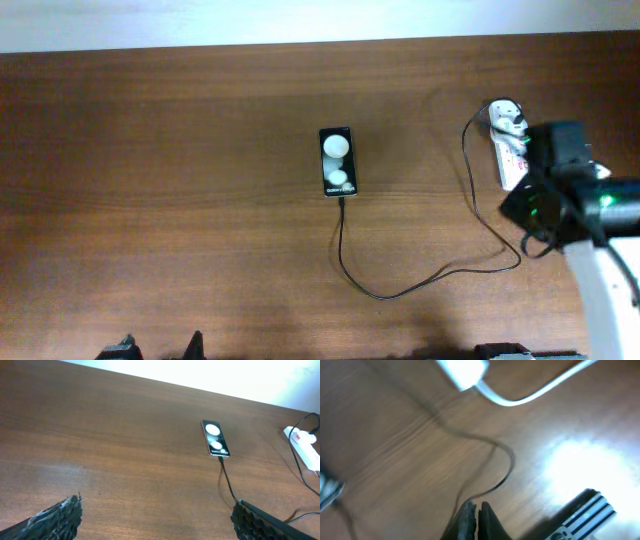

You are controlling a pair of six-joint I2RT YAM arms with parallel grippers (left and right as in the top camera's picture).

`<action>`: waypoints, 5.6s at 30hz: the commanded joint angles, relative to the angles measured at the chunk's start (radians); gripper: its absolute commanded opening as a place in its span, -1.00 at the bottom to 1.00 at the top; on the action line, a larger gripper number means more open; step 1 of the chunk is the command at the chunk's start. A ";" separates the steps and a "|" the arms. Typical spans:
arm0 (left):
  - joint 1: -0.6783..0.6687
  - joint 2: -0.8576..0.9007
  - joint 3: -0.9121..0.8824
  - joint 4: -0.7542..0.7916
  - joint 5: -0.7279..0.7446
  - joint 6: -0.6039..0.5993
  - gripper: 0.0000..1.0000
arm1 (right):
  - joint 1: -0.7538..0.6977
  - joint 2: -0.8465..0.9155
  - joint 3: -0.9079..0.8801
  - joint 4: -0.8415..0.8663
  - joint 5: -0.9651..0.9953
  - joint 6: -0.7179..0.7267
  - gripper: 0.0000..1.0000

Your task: Plug charger to phone and switch on socket

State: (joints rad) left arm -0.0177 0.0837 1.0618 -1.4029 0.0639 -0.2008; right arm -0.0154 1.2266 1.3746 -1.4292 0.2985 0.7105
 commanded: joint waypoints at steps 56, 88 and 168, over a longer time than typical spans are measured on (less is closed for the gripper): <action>-0.006 -0.077 0.016 0.068 -0.383 0.016 0.98 | -0.358 1.086 0.478 0.524 -0.428 -0.074 -0.92; -0.006 -0.077 -0.824 1.284 -0.288 0.015 0.98 | -0.265 -0.153 0.477 -0.107 -0.286 -0.206 -0.92; -0.006 -0.070 -1.052 1.340 -0.288 0.016 0.98 | -0.004 -1.223 -1.369 1.351 -0.302 -0.423 0.97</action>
State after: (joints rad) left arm -0.0196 0.0166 0.0113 -0.0574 -0.2317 -0.1974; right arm -0.0273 0.0147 0.0143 -0.0776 -0.0174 0.2970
